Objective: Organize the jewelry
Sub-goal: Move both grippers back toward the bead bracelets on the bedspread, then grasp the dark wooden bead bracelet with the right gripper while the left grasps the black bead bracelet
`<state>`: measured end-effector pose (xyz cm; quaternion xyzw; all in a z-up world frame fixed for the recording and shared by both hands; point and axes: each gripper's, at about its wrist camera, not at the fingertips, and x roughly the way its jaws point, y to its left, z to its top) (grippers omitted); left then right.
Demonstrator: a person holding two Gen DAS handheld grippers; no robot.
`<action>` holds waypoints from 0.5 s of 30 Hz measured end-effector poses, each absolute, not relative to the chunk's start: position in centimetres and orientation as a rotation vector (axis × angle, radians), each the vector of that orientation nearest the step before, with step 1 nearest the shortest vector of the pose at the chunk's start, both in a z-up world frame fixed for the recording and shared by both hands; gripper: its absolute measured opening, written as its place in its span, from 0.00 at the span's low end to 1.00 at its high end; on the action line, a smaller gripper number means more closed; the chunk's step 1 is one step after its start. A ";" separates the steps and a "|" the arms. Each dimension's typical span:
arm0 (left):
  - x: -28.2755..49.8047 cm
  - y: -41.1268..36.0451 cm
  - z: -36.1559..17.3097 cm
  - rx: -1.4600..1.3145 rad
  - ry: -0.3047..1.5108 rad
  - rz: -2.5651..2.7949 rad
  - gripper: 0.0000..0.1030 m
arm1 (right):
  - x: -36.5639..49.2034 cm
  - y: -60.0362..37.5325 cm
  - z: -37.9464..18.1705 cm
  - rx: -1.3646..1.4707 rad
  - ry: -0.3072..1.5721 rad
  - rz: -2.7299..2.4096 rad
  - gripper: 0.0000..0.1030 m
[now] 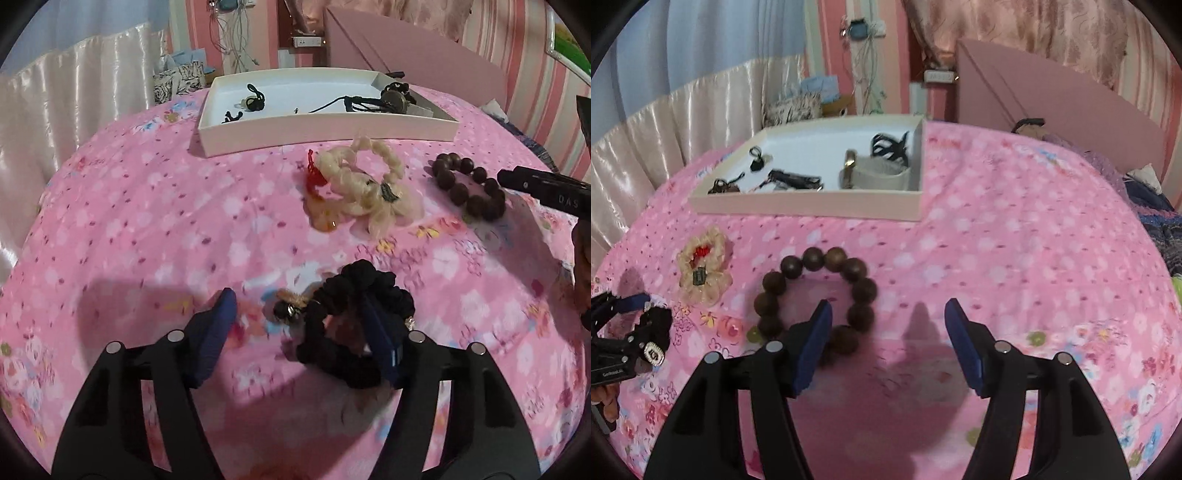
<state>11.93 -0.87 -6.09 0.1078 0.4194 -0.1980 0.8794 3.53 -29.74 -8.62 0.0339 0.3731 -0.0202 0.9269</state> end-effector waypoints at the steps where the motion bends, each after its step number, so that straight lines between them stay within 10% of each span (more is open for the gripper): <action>1: 12.3 -1.0 -5.9 0.223 0.874 -0.406 0.62 | 3.9 -29.4 -8.7 0.062 0.765 -0.039 0.62; 4: 14.5 -1.5 -5.7 0.248 0.862 -0.387 0.56 | 5.6 -28.4 -9.2 0.003 0.797 -0.047 0.62; 7: 16.6 -1.1 -5.4 0.290 0.838 -0.320 0.29 | 6.6 -28.7 -10.1 0.014 0.822 -0.066 0.61; 15: 17.6 -0.2 -4.7 0.233 0.817 -0.386 0.10 | 6.4 -27.8 -10.7 -0.024 0.821 -0.039 0.47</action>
